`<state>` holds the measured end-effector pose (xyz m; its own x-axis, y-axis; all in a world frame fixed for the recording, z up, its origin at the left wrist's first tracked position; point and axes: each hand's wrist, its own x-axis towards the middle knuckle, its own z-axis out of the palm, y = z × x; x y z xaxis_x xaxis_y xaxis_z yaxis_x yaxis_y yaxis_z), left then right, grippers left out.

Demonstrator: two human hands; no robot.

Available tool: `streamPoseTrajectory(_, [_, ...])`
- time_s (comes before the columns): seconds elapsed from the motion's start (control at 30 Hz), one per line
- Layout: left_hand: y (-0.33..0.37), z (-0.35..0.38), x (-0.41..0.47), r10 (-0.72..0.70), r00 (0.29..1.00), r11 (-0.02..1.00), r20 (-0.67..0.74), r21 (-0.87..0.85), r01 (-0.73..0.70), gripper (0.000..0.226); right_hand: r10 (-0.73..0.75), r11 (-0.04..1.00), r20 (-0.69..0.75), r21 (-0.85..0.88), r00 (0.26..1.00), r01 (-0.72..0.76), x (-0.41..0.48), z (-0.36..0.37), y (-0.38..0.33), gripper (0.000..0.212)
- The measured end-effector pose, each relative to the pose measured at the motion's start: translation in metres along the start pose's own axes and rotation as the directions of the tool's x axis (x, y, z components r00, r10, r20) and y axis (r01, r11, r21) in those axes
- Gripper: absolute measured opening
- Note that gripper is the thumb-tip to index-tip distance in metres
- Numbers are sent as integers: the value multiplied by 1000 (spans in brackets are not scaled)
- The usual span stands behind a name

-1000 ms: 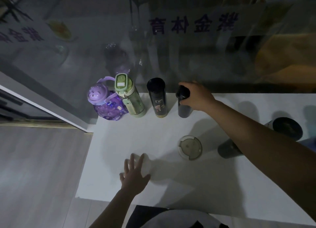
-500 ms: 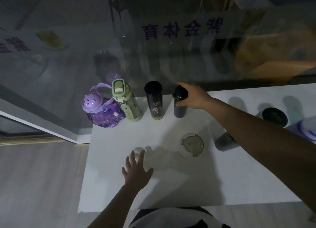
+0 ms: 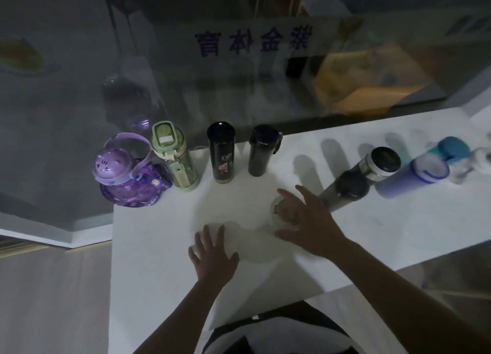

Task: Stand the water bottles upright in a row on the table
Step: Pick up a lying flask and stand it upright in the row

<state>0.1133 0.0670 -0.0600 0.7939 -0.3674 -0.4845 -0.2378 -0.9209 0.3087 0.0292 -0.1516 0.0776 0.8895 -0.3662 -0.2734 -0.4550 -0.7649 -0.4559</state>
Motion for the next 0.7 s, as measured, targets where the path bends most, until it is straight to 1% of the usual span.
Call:
streamPoseTrajectory(0.03, [2,2,1,7,1000,1000,-5,6,-7,84,-28,999,14,-31,1000,29,-4,7,3,93])
streamPoseTrajectory(0.1, [7,6,1,17,1000,1000,-4,11,-17,83,-59,996,5,-72,998,60,-2,12,7,86])
streamPoseTrajectory(0.17, [13,10,0,33,999,999,7,21,-33,82,-32,996,-6,-89,999,31,6,6,6,76])
streamPoseTrajectory(0.2, [14,11,-1,43,999,999,17,29,-43,82,-21,994,18,-107,1000,22,11,1,5,74])
streamPoseTrajectory(0.27, [16,13,-2,54,998,998,32,42,-55,81,-10,990,96,-140,995,23,25,-10,4,77])
streamPoseTrajectory(0.37, [16,14,-1,52,997,997,51,56,-55,82,23,991,180,-135,983,1,47,-34,4,79])
streamPoseTrajectory(0.43, [15,13,0,53,997,997,57,58,-56,83,41,991,208,-133,977,-14,63,-55,6,77])
streamPoseTrajectory(0.53, [15,14,-1,49,998,998,44,46,-51,82,58,989,181,-145,982,-31,93,-85,14,75])
streamPoseTrajectory(0.63, [20,15,-2,15,1000,999,18,30,-16,79,44,984,124,-177,991,-22,125,-105,26,83])
streamPoseTrajectory(0.7, [28,16,-2,-24,1000,999,4,27,24,76,22,984,70,-175,997,-10,145,-113,36,84])
